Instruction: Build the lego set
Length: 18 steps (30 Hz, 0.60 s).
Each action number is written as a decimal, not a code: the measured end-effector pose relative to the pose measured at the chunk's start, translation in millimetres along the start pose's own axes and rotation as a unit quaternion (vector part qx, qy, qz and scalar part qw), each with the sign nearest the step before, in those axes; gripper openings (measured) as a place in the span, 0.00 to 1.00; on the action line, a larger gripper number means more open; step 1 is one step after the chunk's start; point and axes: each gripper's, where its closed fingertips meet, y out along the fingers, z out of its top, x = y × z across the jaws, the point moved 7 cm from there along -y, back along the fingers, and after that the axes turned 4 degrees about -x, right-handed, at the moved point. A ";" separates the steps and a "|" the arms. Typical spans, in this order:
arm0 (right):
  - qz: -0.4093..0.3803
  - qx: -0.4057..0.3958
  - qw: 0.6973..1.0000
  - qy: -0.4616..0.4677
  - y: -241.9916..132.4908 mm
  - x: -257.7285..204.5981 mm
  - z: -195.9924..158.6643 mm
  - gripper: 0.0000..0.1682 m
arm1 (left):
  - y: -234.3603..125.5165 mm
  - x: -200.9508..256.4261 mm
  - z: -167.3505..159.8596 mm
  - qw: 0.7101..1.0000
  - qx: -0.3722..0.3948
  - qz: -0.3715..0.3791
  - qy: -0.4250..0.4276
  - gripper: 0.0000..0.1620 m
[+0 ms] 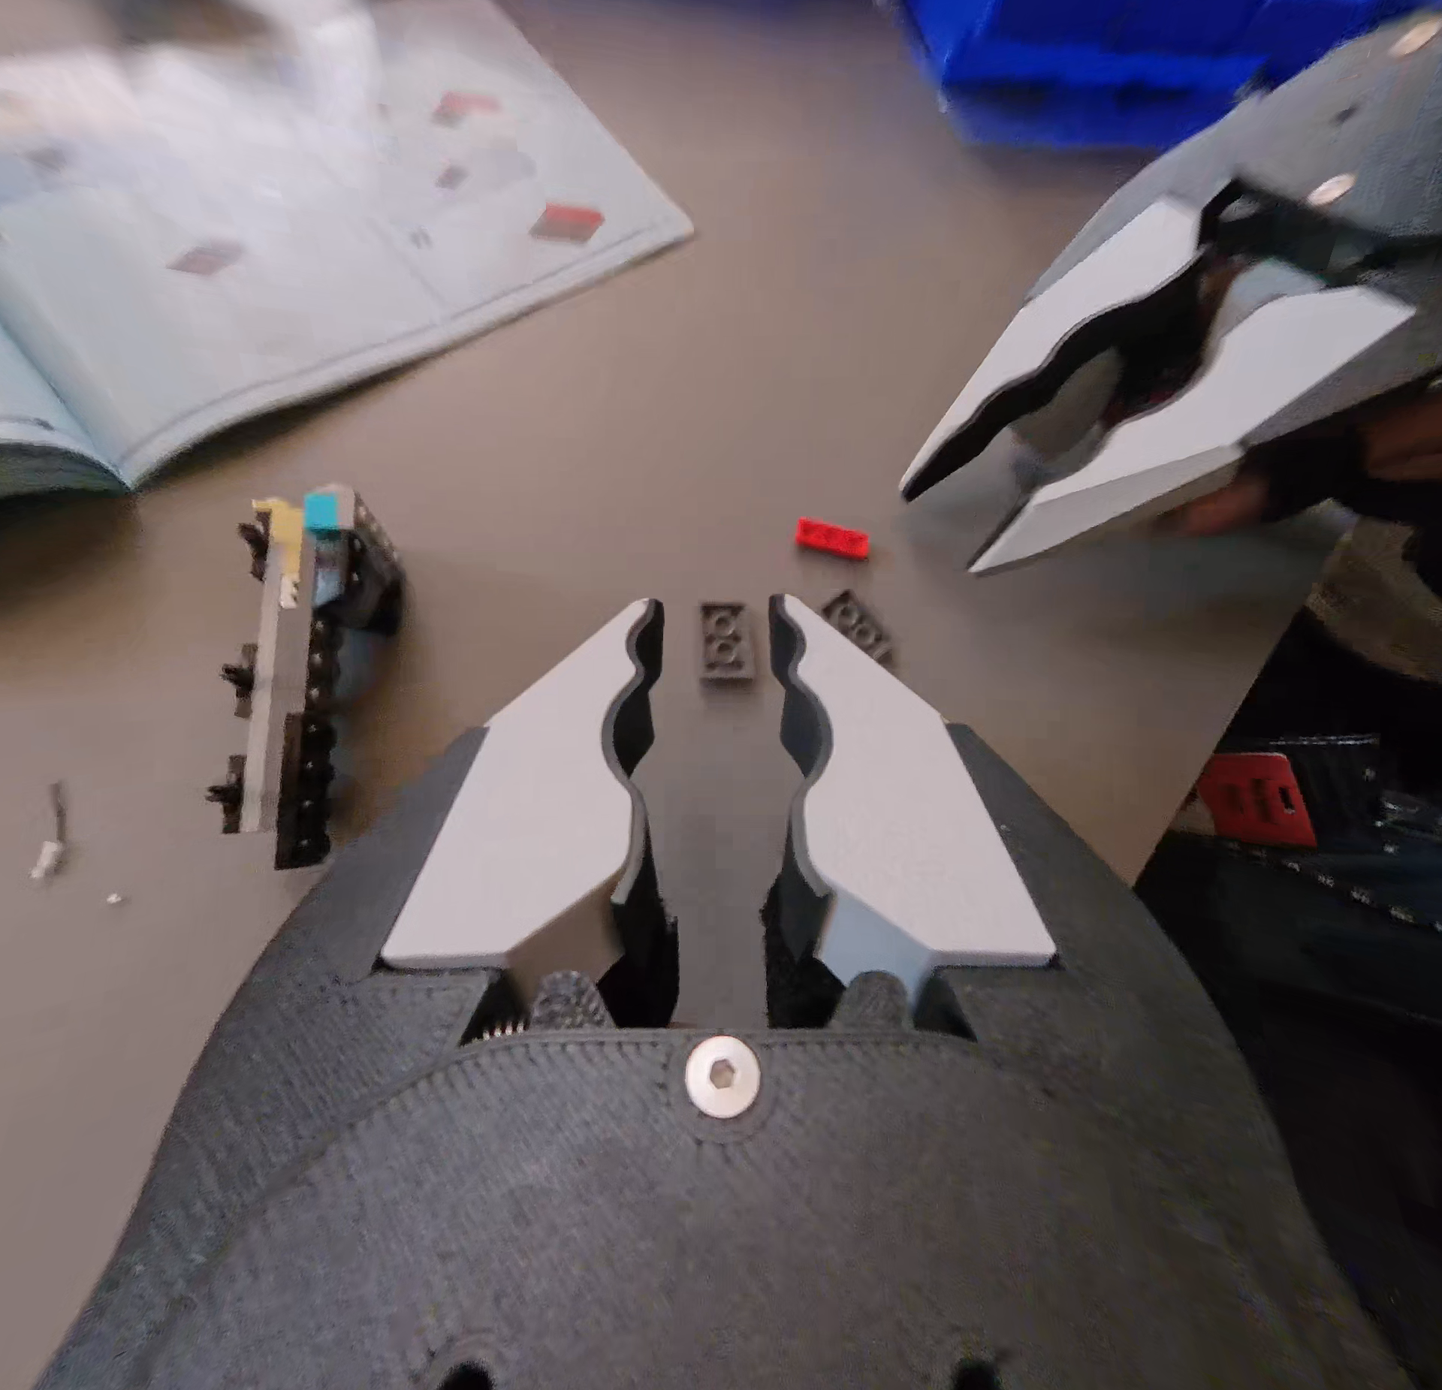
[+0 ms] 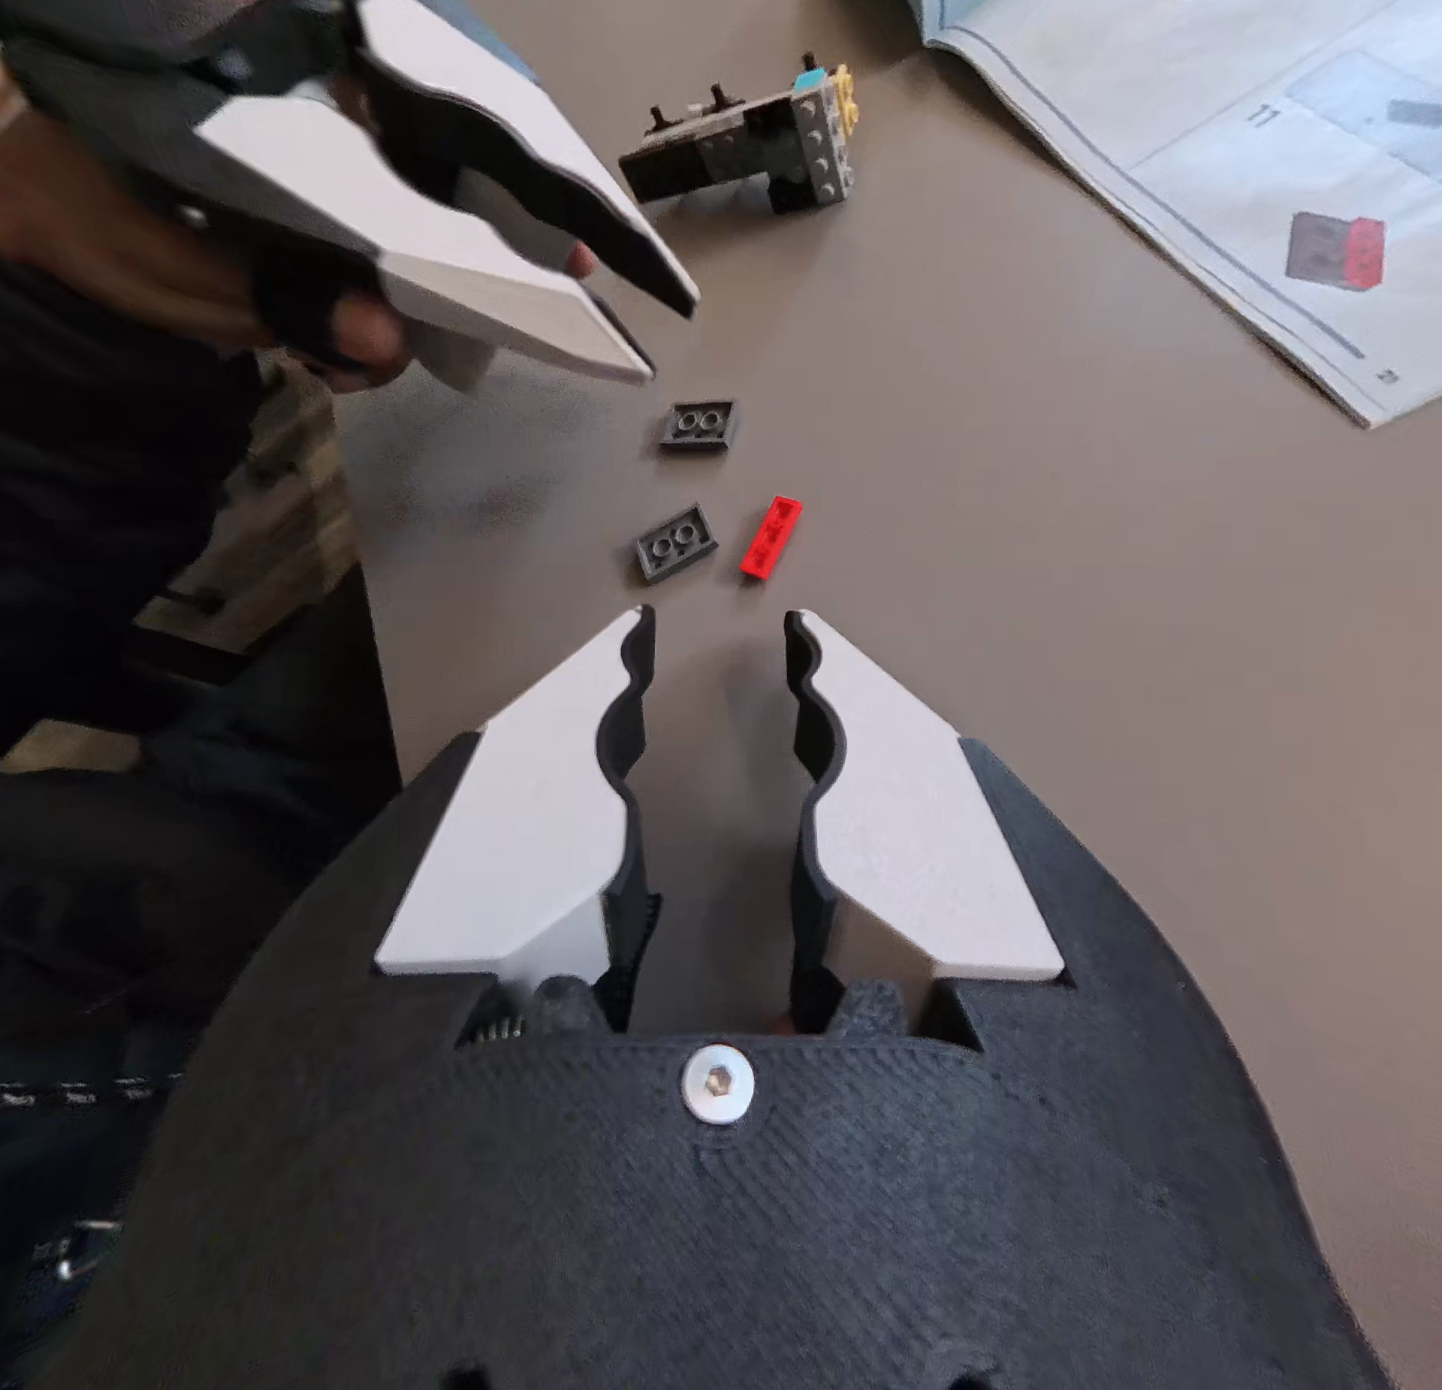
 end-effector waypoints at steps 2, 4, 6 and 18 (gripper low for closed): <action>-0.022 -0.007 0.999 -0.029 5.3 -3.5 2.0 0.21 | 9.6 -4.1 -11.7 1.000 -0.028 -0.004 -0.003 0.14; -0.054 -0.026 0.997 -0.052 12.6 -5.6 3.1 0.22 | 13.8 -3.7 -16.0 1.000 -0.030 0.003 0.001 0.13; -0.088 -0.033 0.993 -0.068 18.6 -6.2 6.2 0.23 | 15.6 -0.7 -15.9 1.000 -0.026 -0.004 0.002 0.11; -0.176 -0.037 0.979 -0.092 33.4 -8.0 15.5 0.24 | 13.1 10.2 -22.4 0.998 -0.032 -0.049 0.027 0.09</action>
